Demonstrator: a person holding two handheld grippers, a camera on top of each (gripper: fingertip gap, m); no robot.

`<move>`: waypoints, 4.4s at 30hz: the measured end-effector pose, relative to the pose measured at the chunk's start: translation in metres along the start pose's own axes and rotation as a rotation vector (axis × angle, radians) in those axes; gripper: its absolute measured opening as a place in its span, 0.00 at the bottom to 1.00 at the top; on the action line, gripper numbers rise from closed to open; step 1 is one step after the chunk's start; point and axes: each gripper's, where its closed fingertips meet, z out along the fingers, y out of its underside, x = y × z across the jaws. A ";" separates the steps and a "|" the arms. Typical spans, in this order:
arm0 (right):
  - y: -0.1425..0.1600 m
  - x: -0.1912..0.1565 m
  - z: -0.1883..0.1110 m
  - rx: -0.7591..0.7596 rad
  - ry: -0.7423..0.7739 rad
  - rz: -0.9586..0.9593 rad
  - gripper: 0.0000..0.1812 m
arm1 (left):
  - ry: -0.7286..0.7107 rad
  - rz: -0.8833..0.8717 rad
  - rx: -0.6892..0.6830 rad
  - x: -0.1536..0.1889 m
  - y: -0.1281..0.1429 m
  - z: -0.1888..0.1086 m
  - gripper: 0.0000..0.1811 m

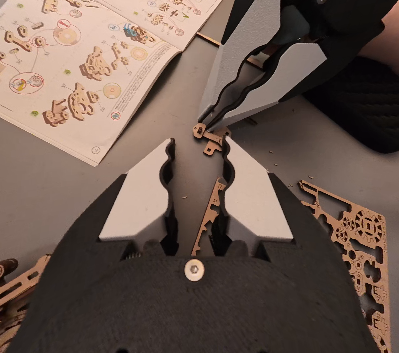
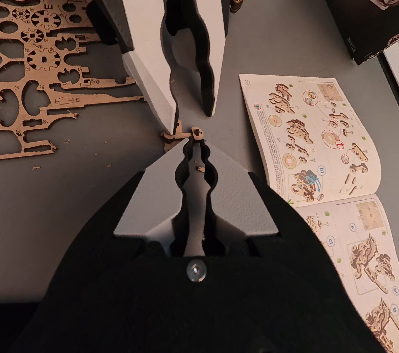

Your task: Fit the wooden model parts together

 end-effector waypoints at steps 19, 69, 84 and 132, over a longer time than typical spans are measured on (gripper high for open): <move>-0.008 0.011 -0.015 0.055 0.013 0.044 0.05 | 0.001 -0.001 -0.001 0.000 0.000 0.000 0.23; -0.015 -0.029 -0.008 0.104 -0.253 -0.053 0.08 | -0.036 0.025 0.195 -0.003 -0.032 -0.022 0.21; -0.018 -0.033 -0.021 0.035 -0.434 -0.370 0.09 | -0.053 0.041 0.337 -0.004 -0.055 -0.037 0.22; -0.012 -0.029 -0.007 -0.034 -0.473 -0.357 0.07 | -0.050 0.053 0.350 -0.001 -0.055 -0.044 0.22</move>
